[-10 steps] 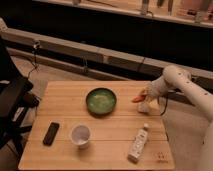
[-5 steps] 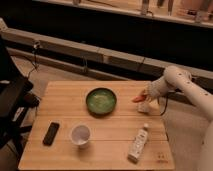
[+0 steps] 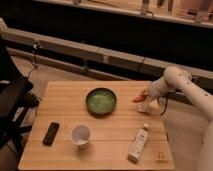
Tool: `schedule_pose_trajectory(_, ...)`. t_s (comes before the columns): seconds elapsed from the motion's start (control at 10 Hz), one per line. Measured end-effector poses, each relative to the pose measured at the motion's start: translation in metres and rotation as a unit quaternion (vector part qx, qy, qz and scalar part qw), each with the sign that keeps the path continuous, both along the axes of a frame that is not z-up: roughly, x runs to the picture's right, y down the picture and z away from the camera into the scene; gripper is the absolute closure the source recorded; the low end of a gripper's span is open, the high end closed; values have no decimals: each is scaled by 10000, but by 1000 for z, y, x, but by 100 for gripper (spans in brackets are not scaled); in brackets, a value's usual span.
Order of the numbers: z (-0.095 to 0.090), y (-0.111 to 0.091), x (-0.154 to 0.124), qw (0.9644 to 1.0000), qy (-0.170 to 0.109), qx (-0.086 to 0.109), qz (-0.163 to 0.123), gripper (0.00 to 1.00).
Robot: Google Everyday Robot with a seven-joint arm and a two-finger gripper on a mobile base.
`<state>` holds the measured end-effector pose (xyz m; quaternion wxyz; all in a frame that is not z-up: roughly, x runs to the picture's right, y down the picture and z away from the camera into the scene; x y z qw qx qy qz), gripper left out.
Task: Place the pepper on the white sponge
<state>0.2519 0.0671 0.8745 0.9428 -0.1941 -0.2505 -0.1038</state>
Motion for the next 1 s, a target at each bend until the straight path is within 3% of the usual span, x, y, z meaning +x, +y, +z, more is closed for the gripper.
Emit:
schedule_pose_trajectory(0.7, 4, 2, 4, 10000, 29, 10, 81, 99)
schedule_pose_trajectory(0.9, 5, 1, 5, 9999, 33, 17, 103, 82)
schedule_pose_trajectory(1.0, 6, 1, 6, 9999, 35, 18, 115, 79)
